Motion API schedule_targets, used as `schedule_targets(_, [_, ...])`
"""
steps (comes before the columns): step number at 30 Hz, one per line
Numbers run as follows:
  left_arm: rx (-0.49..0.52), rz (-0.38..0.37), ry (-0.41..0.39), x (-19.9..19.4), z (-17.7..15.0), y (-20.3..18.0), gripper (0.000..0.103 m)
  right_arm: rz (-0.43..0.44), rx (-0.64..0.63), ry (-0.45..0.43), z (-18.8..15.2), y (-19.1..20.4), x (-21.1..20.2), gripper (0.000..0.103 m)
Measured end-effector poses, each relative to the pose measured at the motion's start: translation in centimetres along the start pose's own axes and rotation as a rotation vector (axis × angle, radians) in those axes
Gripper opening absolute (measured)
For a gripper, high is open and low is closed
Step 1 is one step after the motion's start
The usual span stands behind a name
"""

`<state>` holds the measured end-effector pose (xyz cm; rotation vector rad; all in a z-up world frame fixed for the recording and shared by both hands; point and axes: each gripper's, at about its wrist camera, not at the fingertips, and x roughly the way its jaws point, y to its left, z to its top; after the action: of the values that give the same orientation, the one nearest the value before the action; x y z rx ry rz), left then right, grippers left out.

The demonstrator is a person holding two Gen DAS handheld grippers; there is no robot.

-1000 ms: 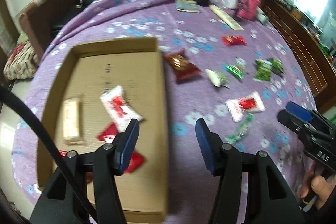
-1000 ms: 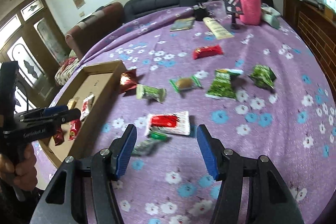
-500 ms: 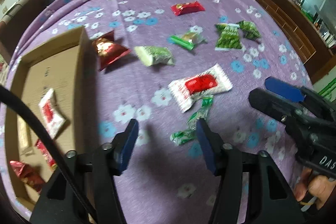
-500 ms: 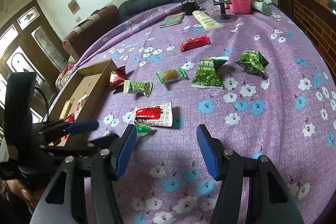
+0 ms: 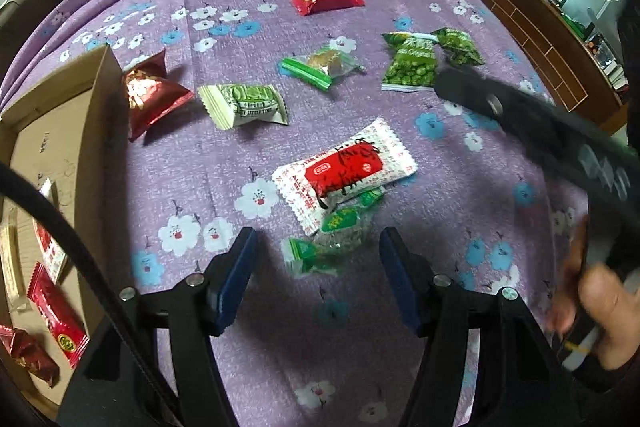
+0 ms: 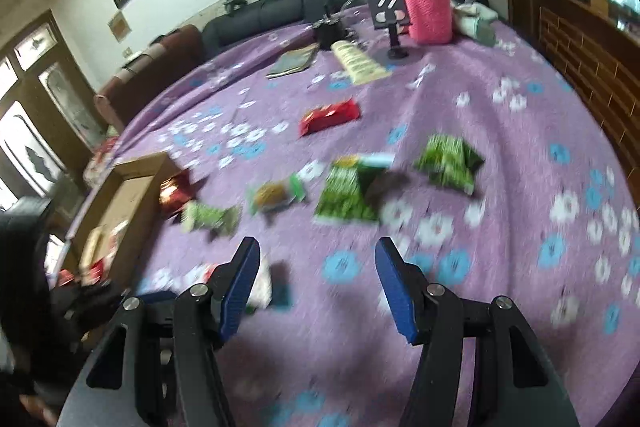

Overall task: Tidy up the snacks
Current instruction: 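Grasp the small green candy with the left tool while the right tool grasps the green pea bag, then carry the green candy and green pea bag into the box and release both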

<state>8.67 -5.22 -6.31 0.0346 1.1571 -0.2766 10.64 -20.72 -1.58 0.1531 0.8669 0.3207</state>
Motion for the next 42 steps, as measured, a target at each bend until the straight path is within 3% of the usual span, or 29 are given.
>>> schedule_targets(5, [0.002, -0.007, -0.016, 0.1, 0.2, 0.1, 0.063, -0.102, -0.016, 0.044, 2.2, -0.1, 4.0, 0.06])
schedule_targets(6, [0.001, -0.006, -0.025, 0.1, 0.2, 0.2, 0.055, -0.132, -0.034, 0.062, 2.3, 0.1, 4.9, 0.06])
schedule_targets(7, [0.002, -0.004, -0.034, 0.0, 0.0, 0.3, 0.044, -0.149, -0.049, 0.075, 2.3, 0.2, 5.6, 0.052])
schedule_targets(8, [0.001, -0.014, -0.041, -0.1, -0.1, 0.5, 0.039, -0.15, -0.059, 0.077, 2.1, 0.3, 6.0, 0.042])
schedule_targets(10, [-0.012, -0.03, -0.043, -0.3, -0.3, 1.0, 0.024, -0.162, -0.067, 0.059, 1.7, 0.3, 5.6, 0.036])
schedule_targets(19, [-0.037, -0.069, -0.044, -1.7, -1.8, 2.2, 0.023, -0.061, 0.004, -0.047, -0.1, -0.1, -0.6, 0.033])
schedule_targets(24, [-0.064, -0.074, -0.076, -3.5, -2.5, 2.8, 0.023, 0.005, 0.038, -0.074, -1.5, 0.1, -3.0, 0.033])
schedule_targets(31, [-0.082, -0.064, -0.123, -5.6, -3.0, 3.3, 0.023, 0.033, 0.004, -0.085, -2.5, 2.2, -4.8, 0.033])
schedule_targets(42, [-0.128, 0.068, -0.217, -9.0, -4.0, 5.8, 0.023, 0.092, -0.052, -0.085, -2.5, 5.6, -5.3, 0.033])
